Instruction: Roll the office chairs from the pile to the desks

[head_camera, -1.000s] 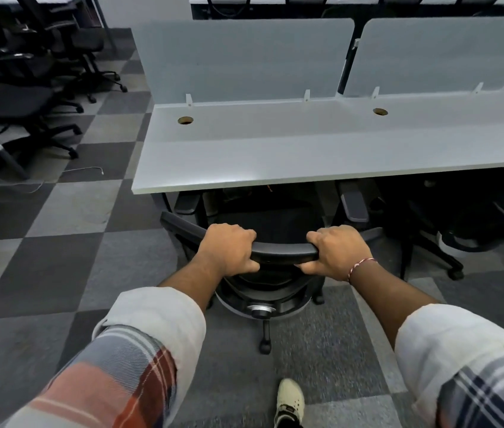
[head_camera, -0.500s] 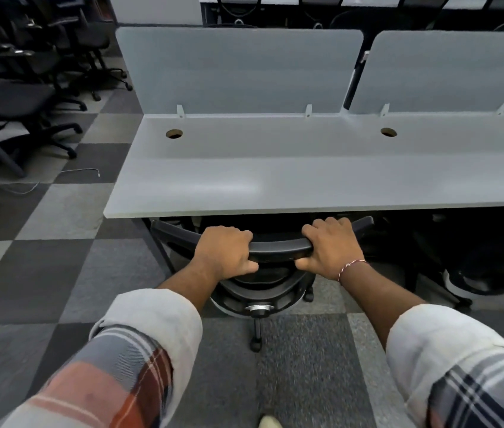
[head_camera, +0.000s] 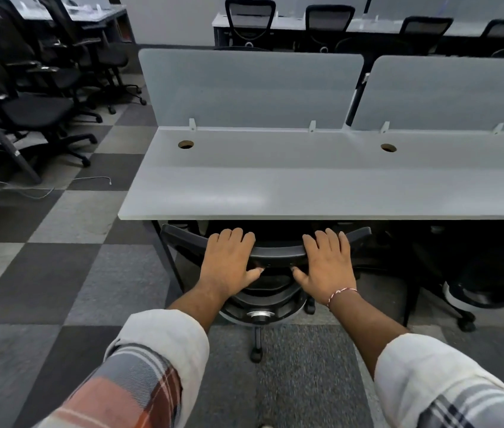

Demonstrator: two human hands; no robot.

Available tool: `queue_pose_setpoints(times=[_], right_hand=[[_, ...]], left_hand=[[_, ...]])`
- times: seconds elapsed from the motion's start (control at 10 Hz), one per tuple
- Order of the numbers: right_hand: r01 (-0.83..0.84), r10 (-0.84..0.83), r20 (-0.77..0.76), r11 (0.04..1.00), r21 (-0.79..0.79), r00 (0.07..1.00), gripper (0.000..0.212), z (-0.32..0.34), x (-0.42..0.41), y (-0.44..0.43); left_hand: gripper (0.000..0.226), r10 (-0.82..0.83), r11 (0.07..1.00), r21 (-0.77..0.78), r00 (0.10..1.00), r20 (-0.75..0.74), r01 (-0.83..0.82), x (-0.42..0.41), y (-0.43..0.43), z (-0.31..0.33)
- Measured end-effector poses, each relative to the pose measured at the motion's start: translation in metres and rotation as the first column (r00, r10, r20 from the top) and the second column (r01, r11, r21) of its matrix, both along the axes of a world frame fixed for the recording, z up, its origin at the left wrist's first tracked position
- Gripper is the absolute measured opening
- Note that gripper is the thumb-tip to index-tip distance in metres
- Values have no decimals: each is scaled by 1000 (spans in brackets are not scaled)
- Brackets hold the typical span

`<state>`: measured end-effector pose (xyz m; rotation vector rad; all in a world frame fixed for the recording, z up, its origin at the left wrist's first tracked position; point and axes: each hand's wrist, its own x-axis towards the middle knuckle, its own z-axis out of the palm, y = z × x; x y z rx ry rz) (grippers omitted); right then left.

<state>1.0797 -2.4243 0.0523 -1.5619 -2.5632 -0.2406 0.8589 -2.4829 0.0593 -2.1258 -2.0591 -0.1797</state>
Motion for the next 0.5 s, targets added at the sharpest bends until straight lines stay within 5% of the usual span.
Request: queue_pose_setpoints(times=[0.1, 0.4, 0.5], right_hand=[[41, -41, -15, 999, -12, 999, 91, -8, -12, -26], [246, -220, 144, 949, -196, 965, 101, 16, -25, -39], [322, -292, 156, 916, -239, 944, 102, 24, -34, -43]], left_hand=[[68, -83, 994, 69, 996, -30, 85, -4, -19, -11], [44, -52, 992, -120, 997, -65, 44, 24, -17, 19], [60, -44, 992, -118, 999, -17, 42, 24, -15, 11]])
